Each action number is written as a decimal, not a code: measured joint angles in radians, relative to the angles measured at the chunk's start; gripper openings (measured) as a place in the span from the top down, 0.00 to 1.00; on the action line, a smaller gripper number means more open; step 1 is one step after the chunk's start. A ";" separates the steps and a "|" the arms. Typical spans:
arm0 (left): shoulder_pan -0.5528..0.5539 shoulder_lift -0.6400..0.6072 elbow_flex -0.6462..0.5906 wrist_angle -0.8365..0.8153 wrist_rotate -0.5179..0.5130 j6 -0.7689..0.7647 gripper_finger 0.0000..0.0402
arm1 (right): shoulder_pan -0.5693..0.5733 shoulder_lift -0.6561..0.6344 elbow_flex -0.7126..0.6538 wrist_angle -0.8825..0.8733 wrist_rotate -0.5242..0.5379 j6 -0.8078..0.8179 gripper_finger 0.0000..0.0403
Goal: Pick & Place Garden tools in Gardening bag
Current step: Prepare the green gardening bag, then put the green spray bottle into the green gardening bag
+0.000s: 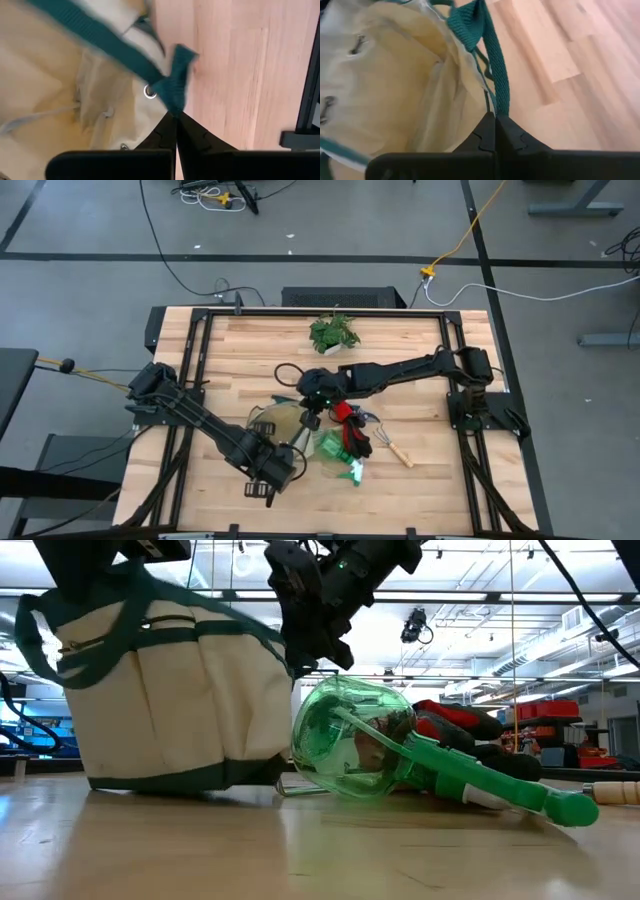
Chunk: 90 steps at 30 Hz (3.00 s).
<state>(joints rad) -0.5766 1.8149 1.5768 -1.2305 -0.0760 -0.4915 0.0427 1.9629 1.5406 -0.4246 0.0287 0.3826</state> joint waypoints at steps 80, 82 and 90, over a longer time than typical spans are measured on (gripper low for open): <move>0.154 -0.022 0.000 -0.032 -0.009 0.139 0.60 | -0.065 -0.025 -0.001 0.028 -0.153 -0.122 0.70; 0.154 -0.033 0.001 -0.032 -0.009 0.138 0.60 | -0.065 -0.043 -0.001 0.032 -0.153 -0.130 0.68; 0.147 -0.120 0.001 -0.043 -0.039 0.107 0.59 | -0.053 -0.094 0.000 -0.073 -0.153 -0.132 0.67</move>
<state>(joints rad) -0.4295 1.6947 1.5780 -1.2739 -0.1151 -0.3845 -0.0106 1.8687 1.5402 -0.4980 -0.1240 0.2508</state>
